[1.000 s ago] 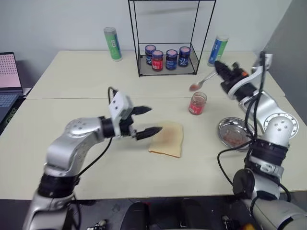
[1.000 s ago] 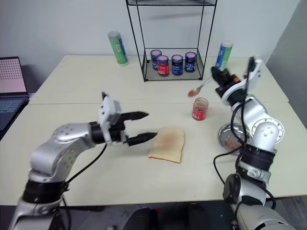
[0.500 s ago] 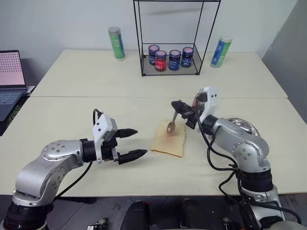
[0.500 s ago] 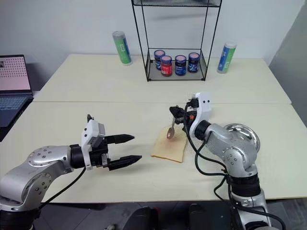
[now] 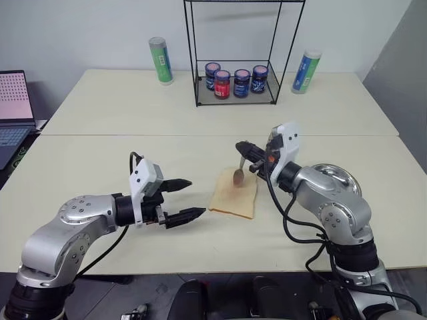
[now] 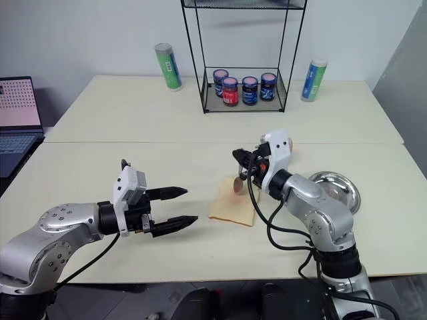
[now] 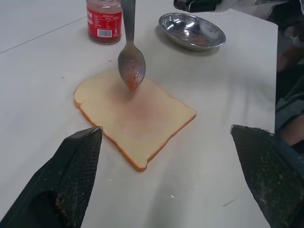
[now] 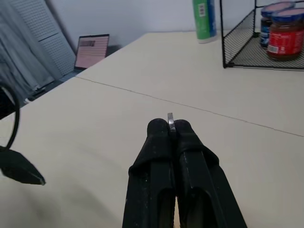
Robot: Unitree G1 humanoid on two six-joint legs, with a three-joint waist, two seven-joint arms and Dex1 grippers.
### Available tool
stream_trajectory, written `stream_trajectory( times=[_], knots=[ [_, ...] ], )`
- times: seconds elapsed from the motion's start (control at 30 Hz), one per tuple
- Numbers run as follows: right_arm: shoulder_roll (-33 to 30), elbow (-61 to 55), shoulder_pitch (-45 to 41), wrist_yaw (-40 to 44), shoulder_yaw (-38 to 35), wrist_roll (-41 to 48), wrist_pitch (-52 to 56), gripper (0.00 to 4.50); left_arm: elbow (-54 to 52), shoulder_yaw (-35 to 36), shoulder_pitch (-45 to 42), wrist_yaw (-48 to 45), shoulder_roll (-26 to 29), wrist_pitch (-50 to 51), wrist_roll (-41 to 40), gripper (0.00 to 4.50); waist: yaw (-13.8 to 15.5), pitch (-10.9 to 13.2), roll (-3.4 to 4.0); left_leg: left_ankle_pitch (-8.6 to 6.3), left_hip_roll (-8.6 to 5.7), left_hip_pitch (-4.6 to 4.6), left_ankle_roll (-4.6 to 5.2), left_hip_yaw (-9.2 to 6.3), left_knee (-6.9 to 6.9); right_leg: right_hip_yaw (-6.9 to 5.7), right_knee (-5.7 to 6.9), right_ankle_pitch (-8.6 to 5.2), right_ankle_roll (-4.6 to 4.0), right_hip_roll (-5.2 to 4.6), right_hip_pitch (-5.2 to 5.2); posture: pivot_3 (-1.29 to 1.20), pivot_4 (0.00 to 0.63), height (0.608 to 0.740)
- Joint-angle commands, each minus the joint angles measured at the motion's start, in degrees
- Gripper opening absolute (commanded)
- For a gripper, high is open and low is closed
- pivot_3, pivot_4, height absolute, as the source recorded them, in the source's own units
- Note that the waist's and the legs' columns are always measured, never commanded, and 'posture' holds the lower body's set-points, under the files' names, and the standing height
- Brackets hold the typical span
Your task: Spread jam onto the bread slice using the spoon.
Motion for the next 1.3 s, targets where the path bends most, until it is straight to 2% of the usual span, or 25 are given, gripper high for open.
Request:
stream_trajectory(
  times=[0.03, 0.3, 0.5, 0.73, 1.0, 1.3],
  knots=[
    [-0.1, -2.5, 0.4, 1.2, 0.4, -0.7, -0.6, 0.03, -2.0, 0.6, -0.6, 0.2, 0.8, -0.3, -1.0, 4.50, 0.0, 0.0, 0.00, 0.00, 0.00, 0.00, 0.00, 0.00, 0.00, 0.00, 0.00, 0.00, 0.00, 0.00, 0.00, 0.00, 0.150, 0.740],
    [3.7, -0.1, -1.1, -1.5, -4.9, 2.9, 2.9, 0.03, -2.3, 0.6, -0.8, 0.5, 0.8, 0.0, -1.4, 4.50, 0.0, 0.0, -0.01, 0.00, 0.00, 0.00, 0.00, 0.00, 0.01, 0.00, 0.01, 0.00, 0.00, 0.00, 0.00, 0.00, 0.150, 0.740],
    [13.7, 7.7, -1.5, -13.1, -16.5, 11.8, 10.4, 0.03, -1.7, -0.2, -1.9, 0.4, 0.6, -0.1, -1.3, 4.50, 0.0, 0.0, -0.04, 0.00, 0.01, 0.02, -0.01, -0.01, 0.01, 0.00, 0.05, 0.01, -0.02, 0.00, 0.01, 0.00, 0.150, 0.740],
    [16.7, 10.9, 0.6, -18.7, -22.1, 15.3, 14.1, 0.03, -1.0, -1.0, -2.8, -0.1, 0.8, -0.4, -0.9, 4.50, 0.0, 0.0, -0.03, 0.00, -0.02, 0.00, -0.01, 0.01, 0.00, 0.01, 0.03, 0.01, -0.02, -0.02, 0.00, 0.00, 0.150, 0.740],
    [12.8, 10.2, 2.1, -17.3, -21.5, 13.5, 13.7, 0.03, -0.3, -2.2, -3.7, -0.8, 0.7, -1.0, -0.1, 4.50, -0.1, 0.0, -0.03, 0.00, -0.03, 0.01, 0.00, 0.00, 0.00, 0.01, 0.04, 0.01, -0.01, 0.00, 0.01, 0.00, 0.150, 0.740],
    [10.5, 10.2, -2.3, -18.0, -23.2, 14.6, 11.8, 0.03, 0.7, -2.9, -4.7, -1.3, 0.8, -1.6, 0.3, 4.50, -0.1, 0.0, -0.03, 0.00, -0.04, 0.00, 0.00, 0.00, 0.00, 0.02, 0.03, 0.00, -0.01, 0.02, 0.01, 0.00, 0.150, 0.740]
  ],
)
